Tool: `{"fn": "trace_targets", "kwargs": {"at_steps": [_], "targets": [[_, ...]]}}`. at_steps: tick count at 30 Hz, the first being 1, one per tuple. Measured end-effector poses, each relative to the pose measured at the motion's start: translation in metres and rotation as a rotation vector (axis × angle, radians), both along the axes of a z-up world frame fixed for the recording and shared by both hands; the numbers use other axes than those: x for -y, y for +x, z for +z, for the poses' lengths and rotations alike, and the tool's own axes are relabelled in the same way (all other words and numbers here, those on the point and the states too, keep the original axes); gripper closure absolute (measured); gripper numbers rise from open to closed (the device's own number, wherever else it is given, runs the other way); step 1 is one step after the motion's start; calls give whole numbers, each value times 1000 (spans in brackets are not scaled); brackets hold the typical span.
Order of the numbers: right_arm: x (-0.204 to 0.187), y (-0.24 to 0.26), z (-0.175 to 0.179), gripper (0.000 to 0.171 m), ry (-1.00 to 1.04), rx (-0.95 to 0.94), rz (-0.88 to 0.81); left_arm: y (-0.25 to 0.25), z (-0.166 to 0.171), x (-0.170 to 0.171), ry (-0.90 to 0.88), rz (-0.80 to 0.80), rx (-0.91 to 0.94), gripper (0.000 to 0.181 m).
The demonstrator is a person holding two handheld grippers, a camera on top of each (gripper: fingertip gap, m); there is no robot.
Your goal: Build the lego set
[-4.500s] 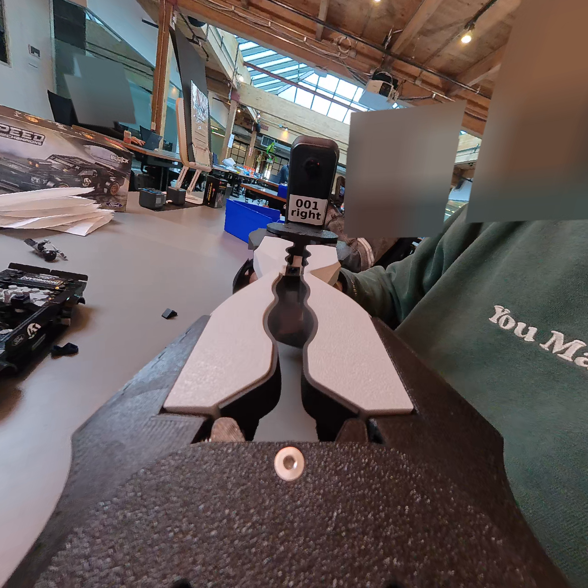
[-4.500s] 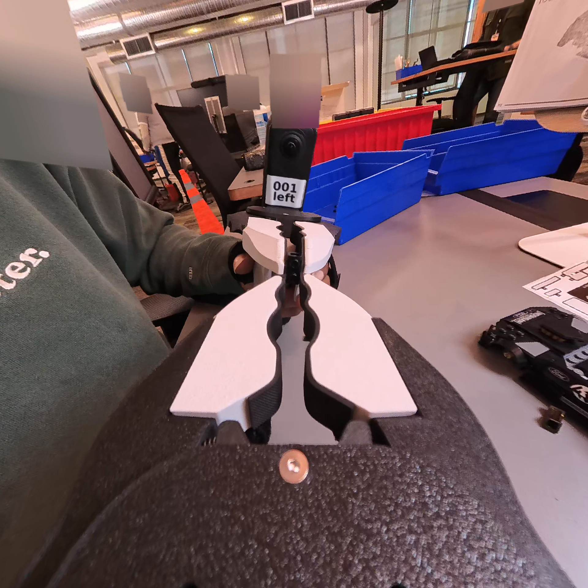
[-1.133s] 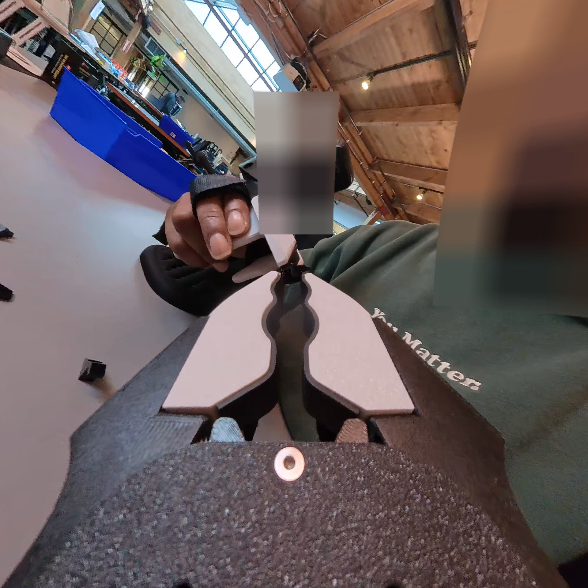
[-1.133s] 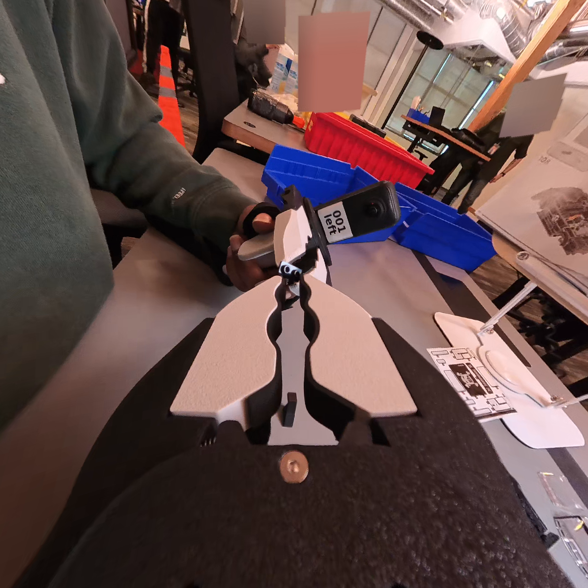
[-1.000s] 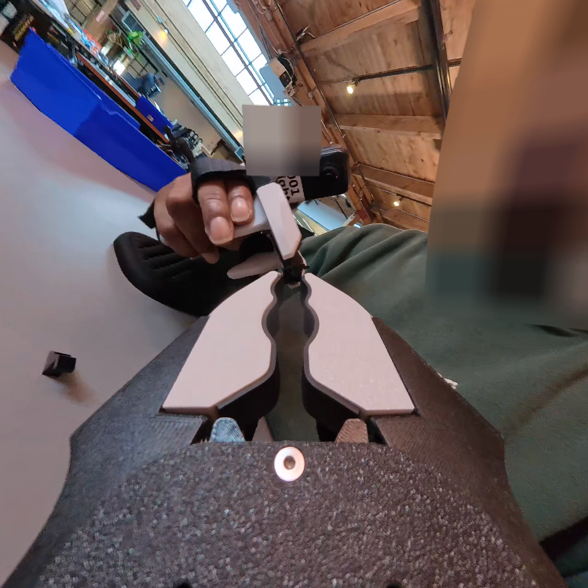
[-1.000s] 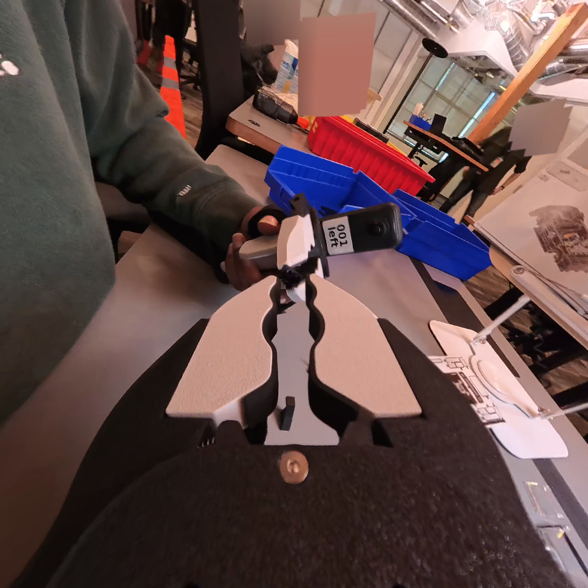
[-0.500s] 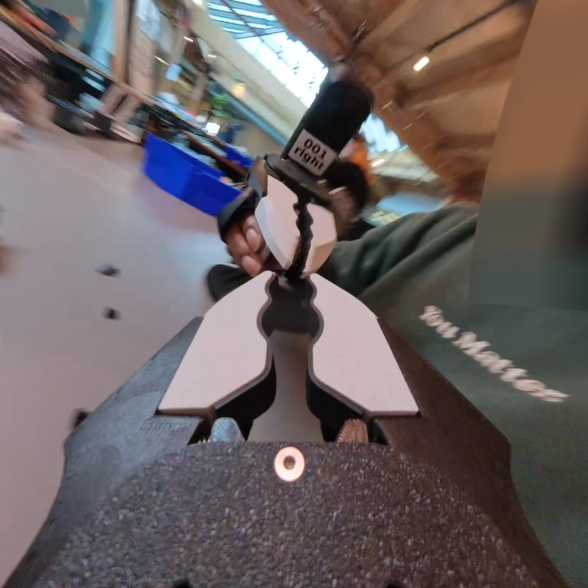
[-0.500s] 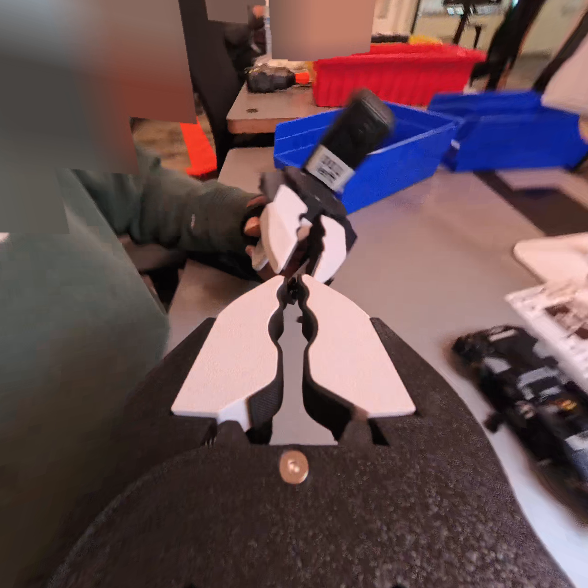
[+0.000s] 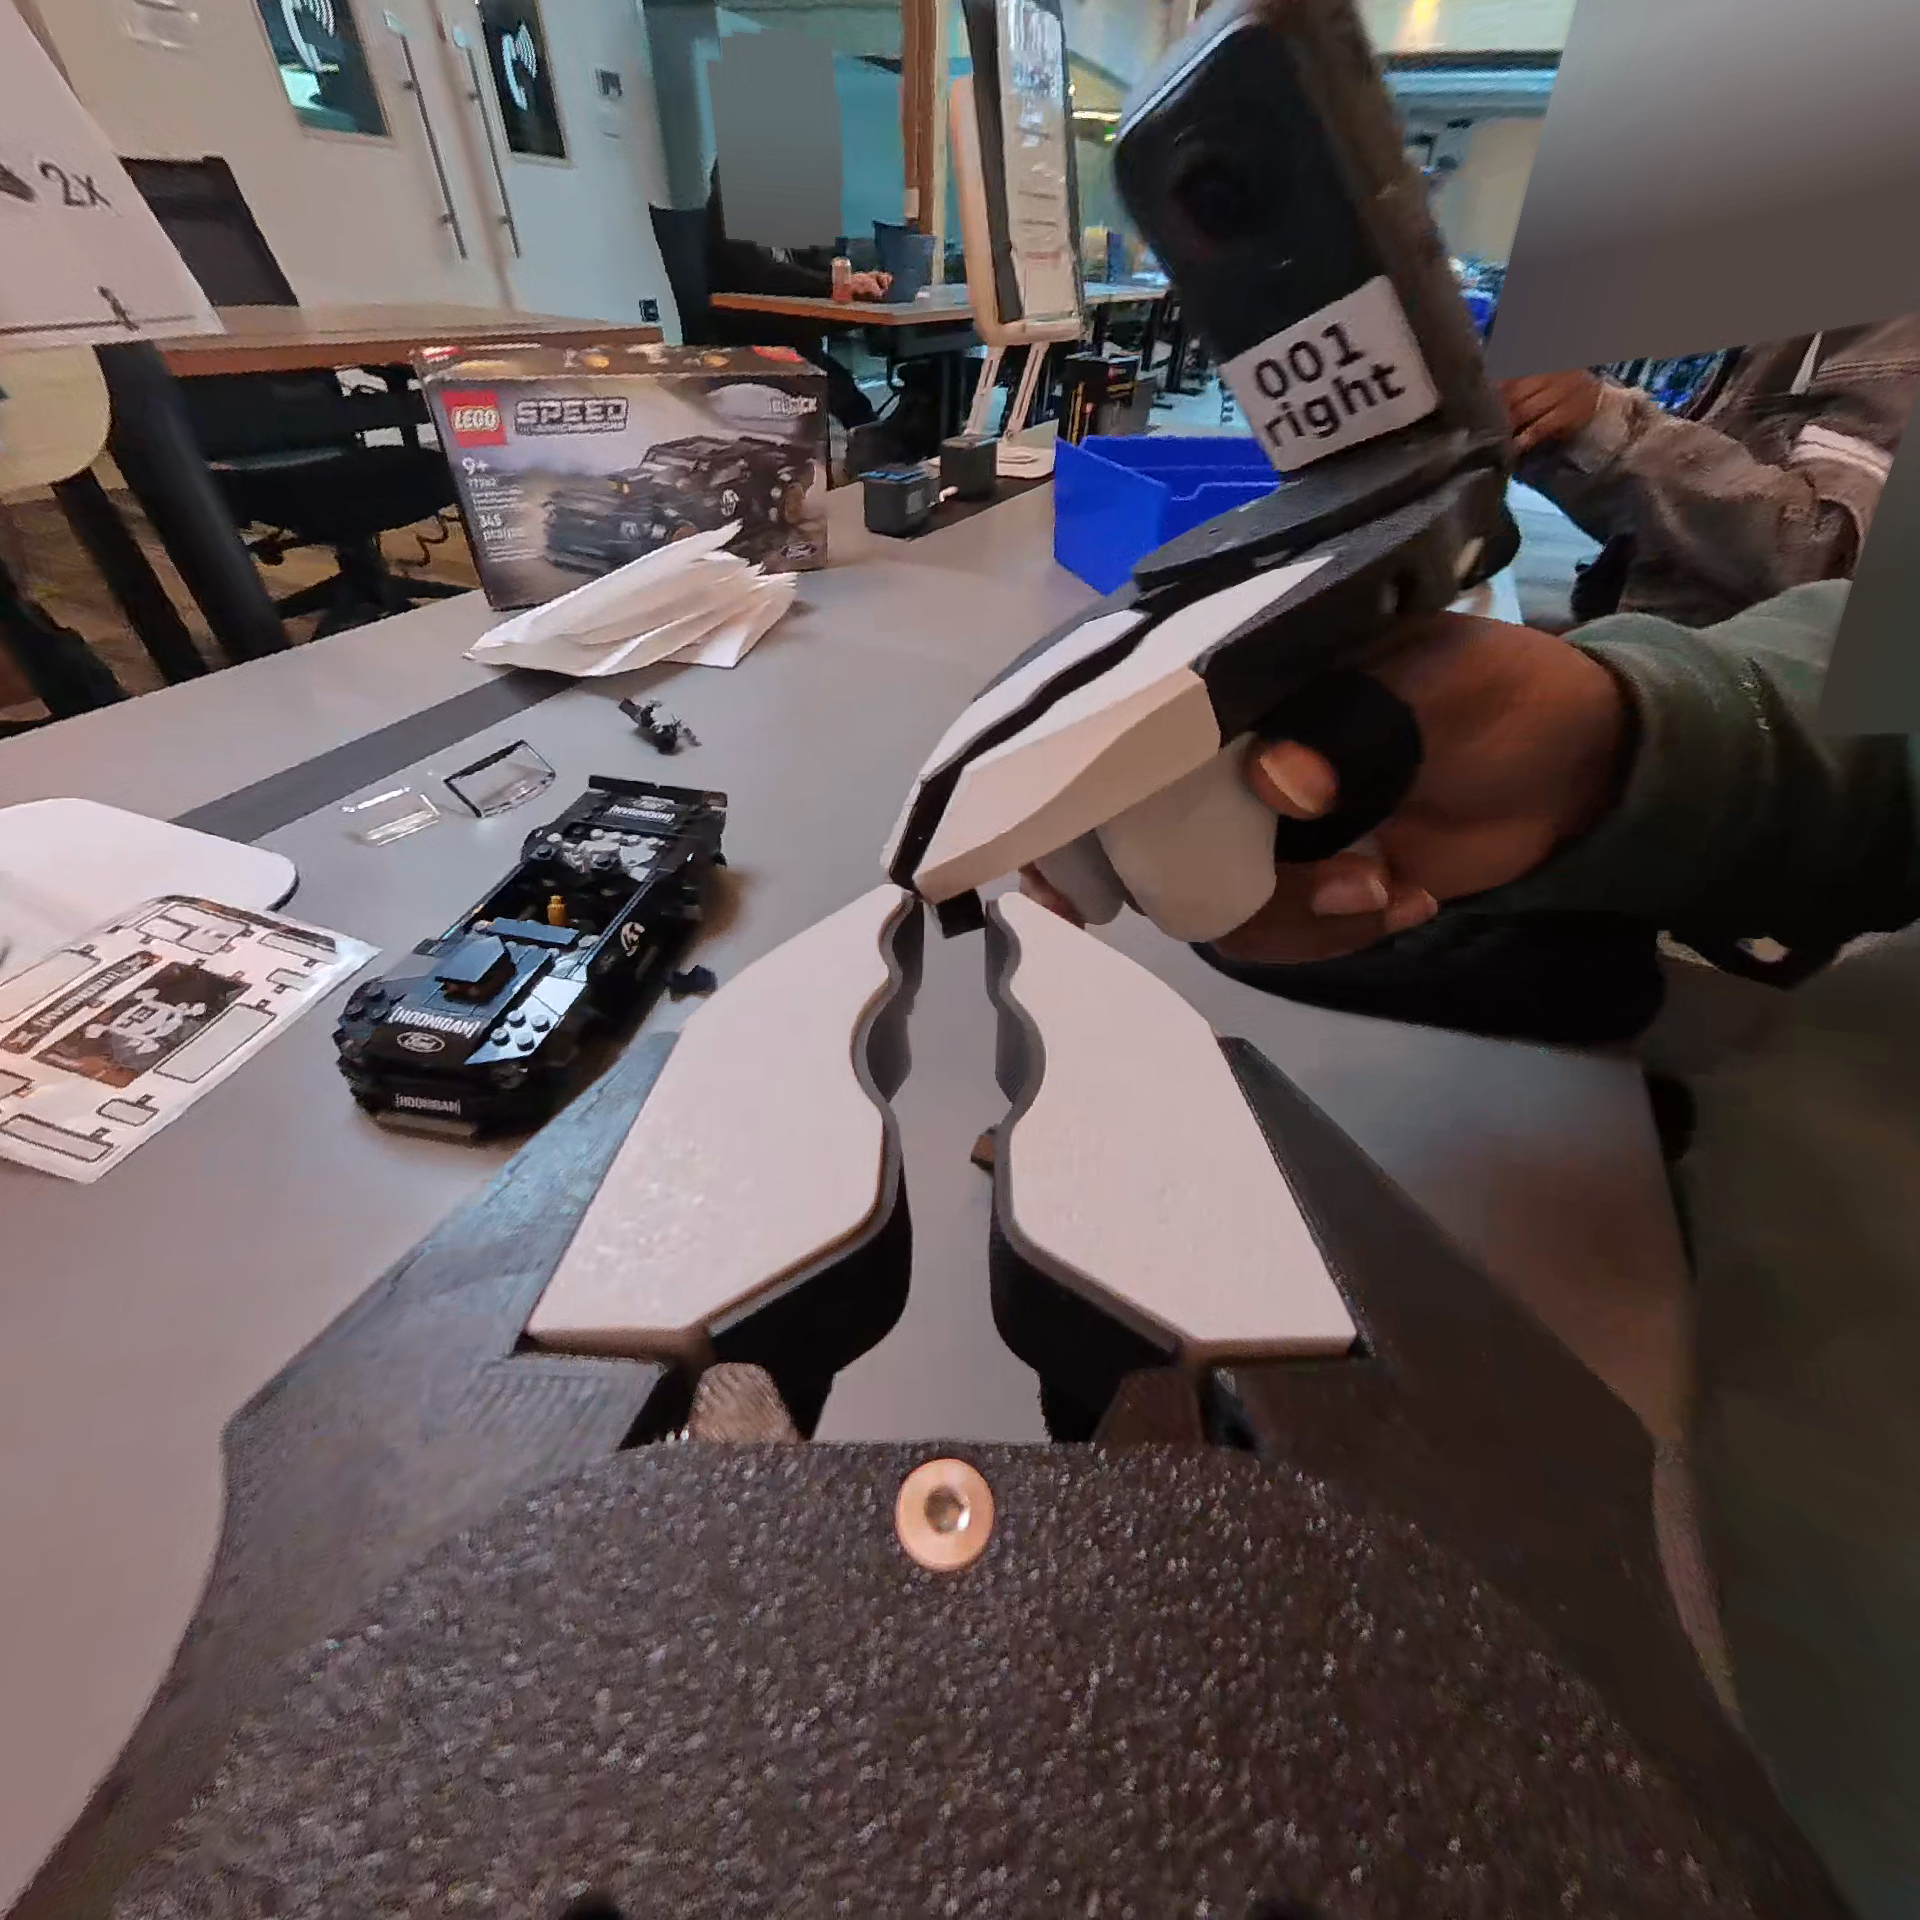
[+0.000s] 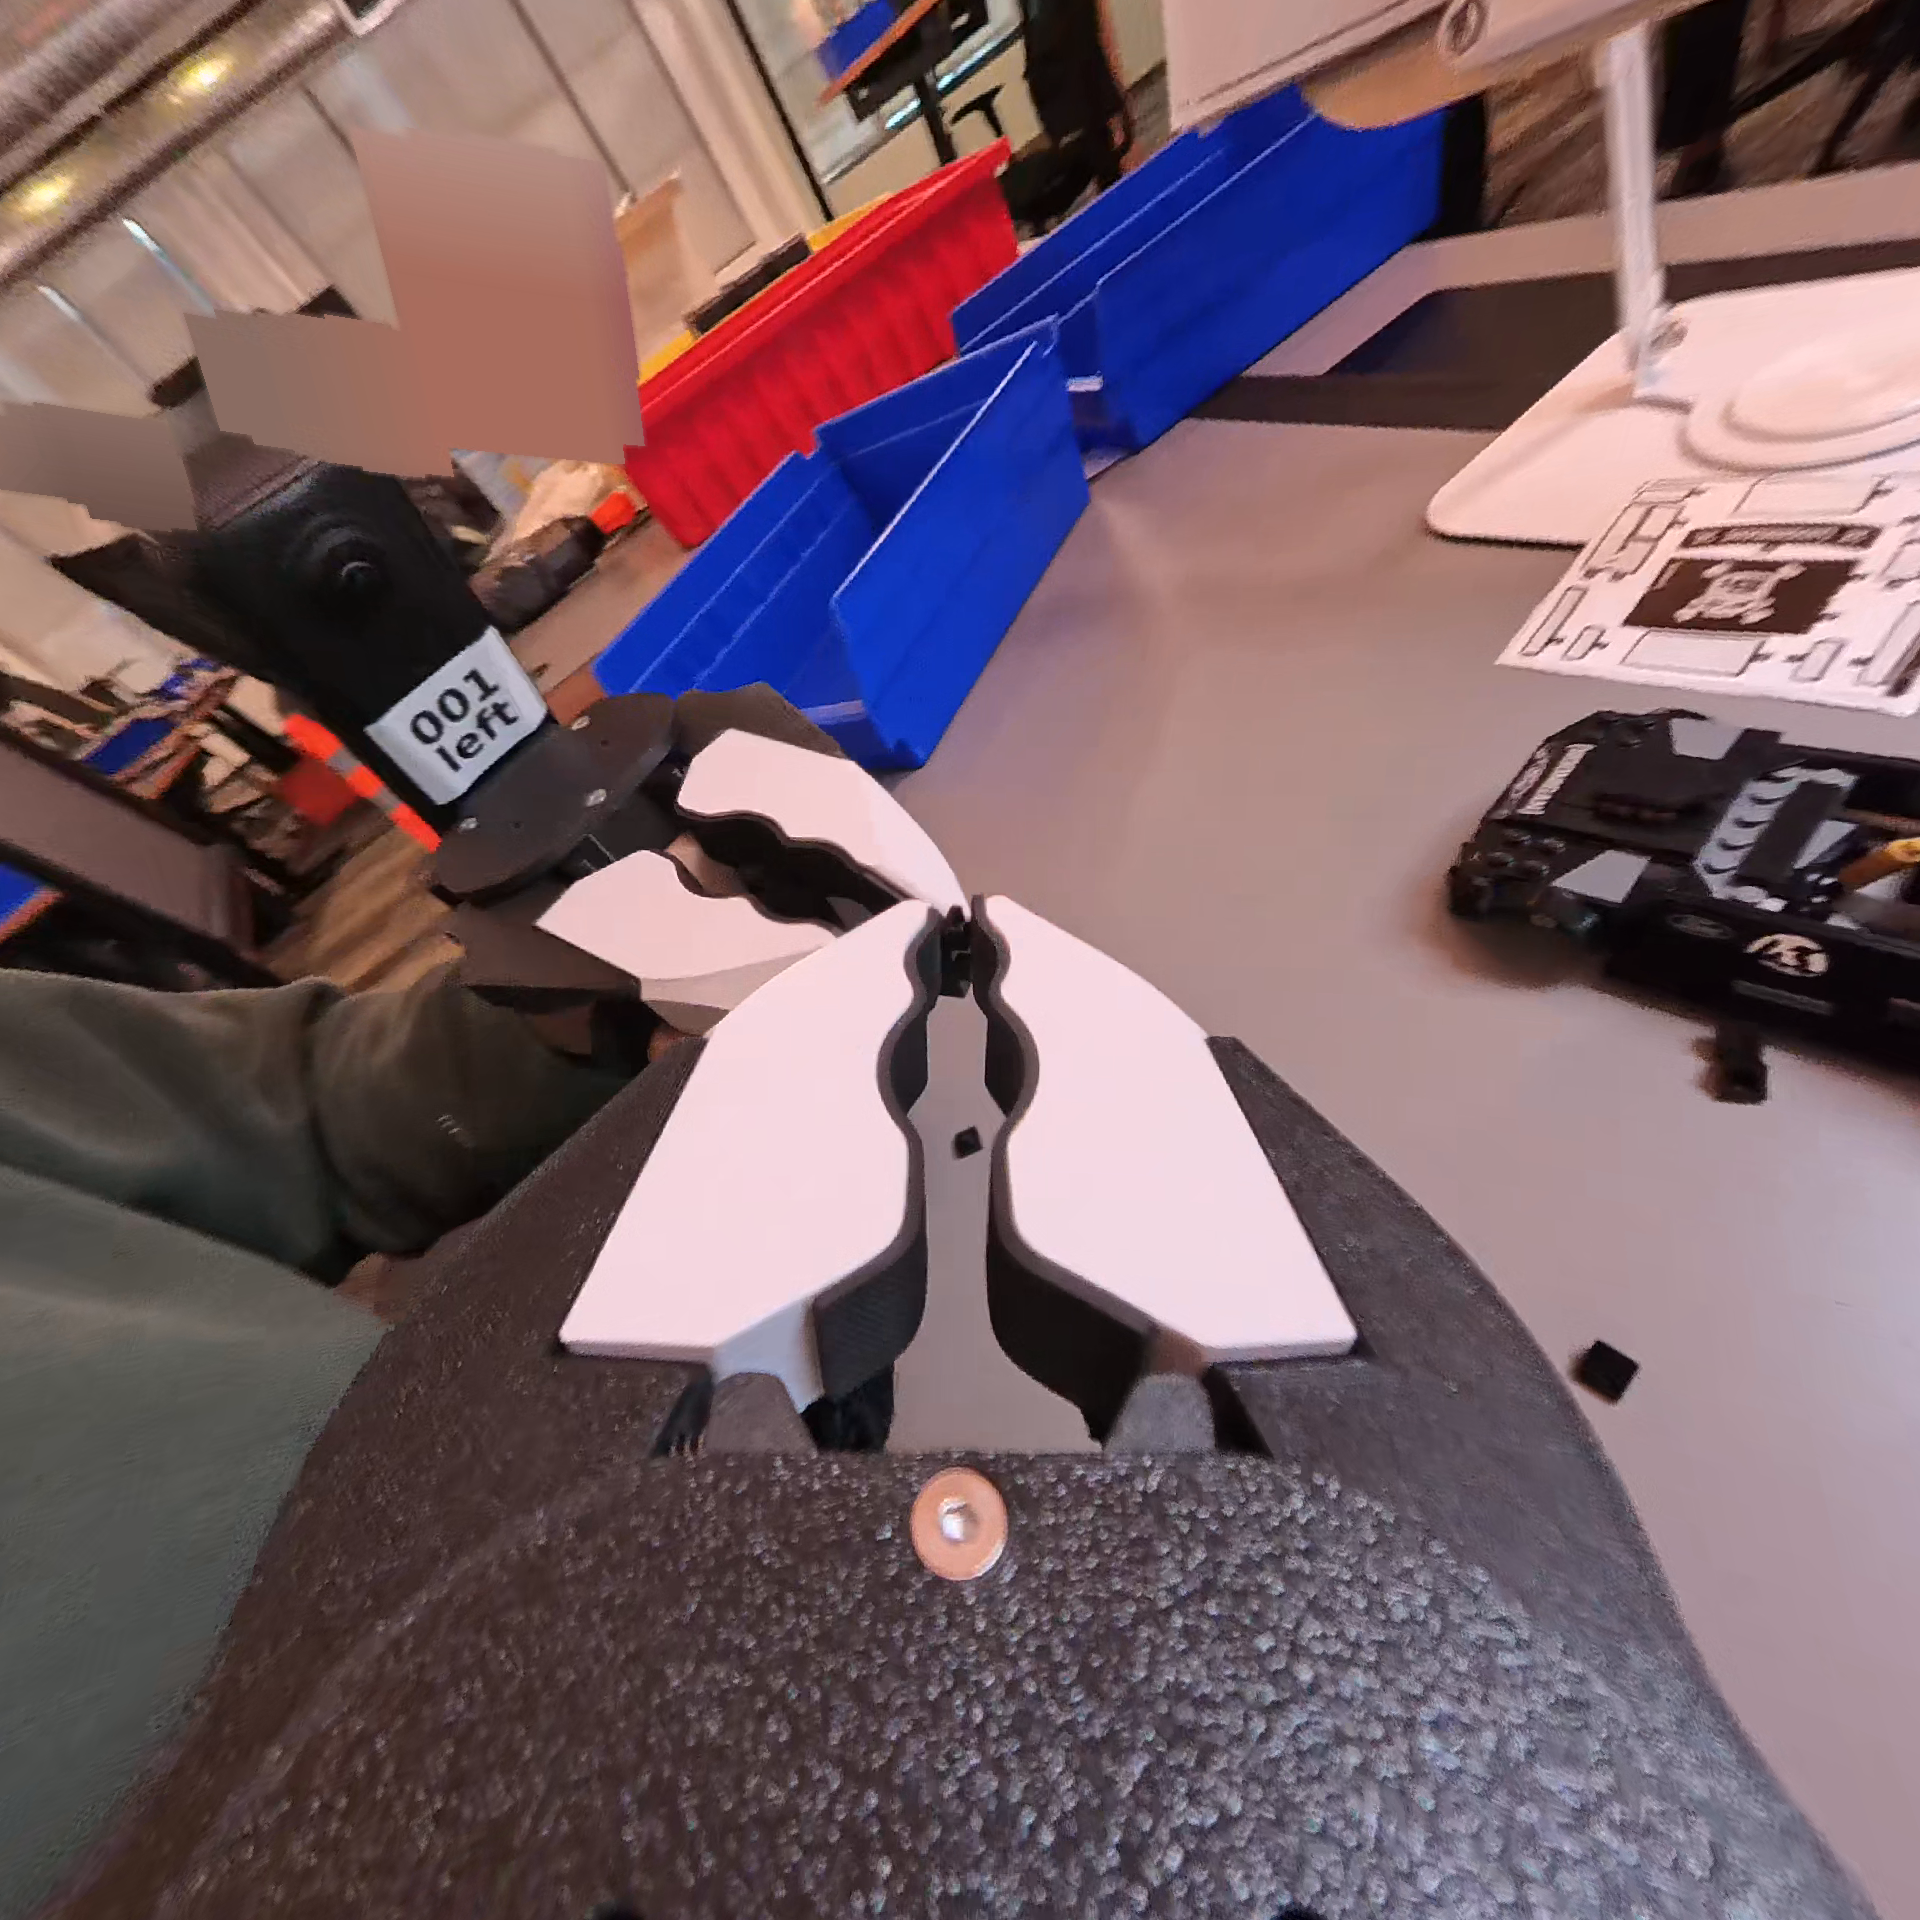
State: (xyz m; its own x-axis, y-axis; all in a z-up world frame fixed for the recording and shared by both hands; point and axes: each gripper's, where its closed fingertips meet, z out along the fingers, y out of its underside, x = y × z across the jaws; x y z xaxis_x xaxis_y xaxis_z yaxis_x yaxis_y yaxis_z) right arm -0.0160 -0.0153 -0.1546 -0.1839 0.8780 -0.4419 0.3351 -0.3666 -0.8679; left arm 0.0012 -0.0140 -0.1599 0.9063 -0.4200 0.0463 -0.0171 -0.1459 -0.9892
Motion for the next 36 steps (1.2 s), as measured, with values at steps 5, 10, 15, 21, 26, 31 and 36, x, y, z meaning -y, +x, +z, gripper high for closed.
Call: {"fn": "trace_targets", "kwargs": {"at_steps": [5, 10, 15, 21, 26, 31, 36], "targets": [[-1, -3, 2, 166, 77, -50, -75, -3, -1, -1, -1, 24, 3, 172], [3, 3, 38, 153, 65, -268, 74, -5, 28, 8, 115, -64, 232, 172], [10, 16, 57, 153, -198, -373, 257, -19, 68, 28, 282, -242, 640, 172], [31, 8, 70, 153, -174, -431, 272, -19, 84, 41, 387, -355, 799, 173], [37, 5, 79, 155, -174, -442, 284, -9, 86, 42, 418, -383, 782, 173], [40, 9, 79, 160, -184, -446, 304, -1, 84, 42, 416, -401, 748, 173], [40, 10, 78, 163, -180, -443, 310, 0, 82, 40, 410, -385, 716, 172]]}}
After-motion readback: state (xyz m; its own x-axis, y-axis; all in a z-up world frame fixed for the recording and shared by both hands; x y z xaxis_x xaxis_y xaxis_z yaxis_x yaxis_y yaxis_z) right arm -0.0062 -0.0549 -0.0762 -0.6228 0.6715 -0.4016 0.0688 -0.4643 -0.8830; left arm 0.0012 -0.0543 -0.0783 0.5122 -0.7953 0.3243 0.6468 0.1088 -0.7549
